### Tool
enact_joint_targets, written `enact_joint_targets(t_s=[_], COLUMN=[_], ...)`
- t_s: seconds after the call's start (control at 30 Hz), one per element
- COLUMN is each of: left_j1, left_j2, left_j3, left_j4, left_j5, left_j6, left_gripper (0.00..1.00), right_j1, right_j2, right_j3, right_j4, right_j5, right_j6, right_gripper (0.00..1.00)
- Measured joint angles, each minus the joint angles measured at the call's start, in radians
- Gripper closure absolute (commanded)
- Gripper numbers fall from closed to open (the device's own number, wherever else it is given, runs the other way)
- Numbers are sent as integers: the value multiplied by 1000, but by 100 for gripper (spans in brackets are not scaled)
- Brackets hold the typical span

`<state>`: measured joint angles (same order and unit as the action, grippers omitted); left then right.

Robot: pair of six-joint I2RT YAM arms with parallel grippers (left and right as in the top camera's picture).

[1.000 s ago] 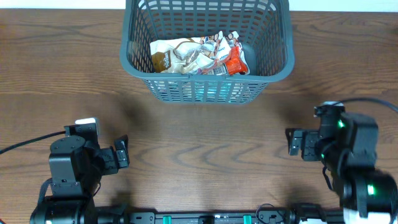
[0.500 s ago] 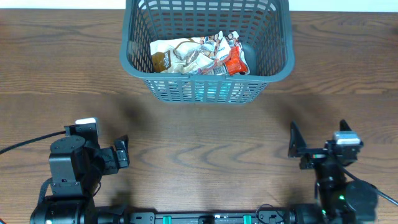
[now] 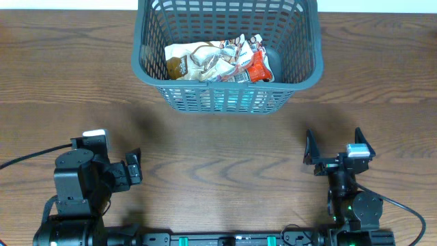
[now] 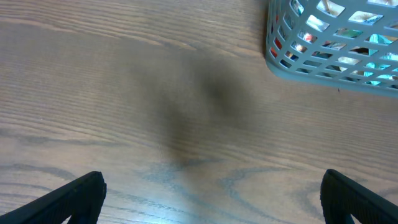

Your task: Pack container

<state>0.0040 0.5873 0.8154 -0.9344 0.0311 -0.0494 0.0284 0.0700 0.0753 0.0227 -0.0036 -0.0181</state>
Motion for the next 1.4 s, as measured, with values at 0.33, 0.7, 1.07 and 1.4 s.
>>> enact_joint_targets(t_s=[0.33,0.7,1.07,1.4], left_j1=[0,0,0,0], left_j2=[0,0,0,0], left_j3=[0,0,0,0], left_j4=[0,0,0,0], left_j5=[0,0,0,0], left_j6=[0,0,0,0], left_gripper=[1,1,2,1], right_j1=[0,0,0,0], right_j2=[-56,-58,-58,-58], right_j3=[-21,-24,-24,-24], right_j4=[-130,-180,-180,-180], right_j5=[4,6,9,9], right_j6=[0,0,0,0], right_gripper=[1,1,1,1])
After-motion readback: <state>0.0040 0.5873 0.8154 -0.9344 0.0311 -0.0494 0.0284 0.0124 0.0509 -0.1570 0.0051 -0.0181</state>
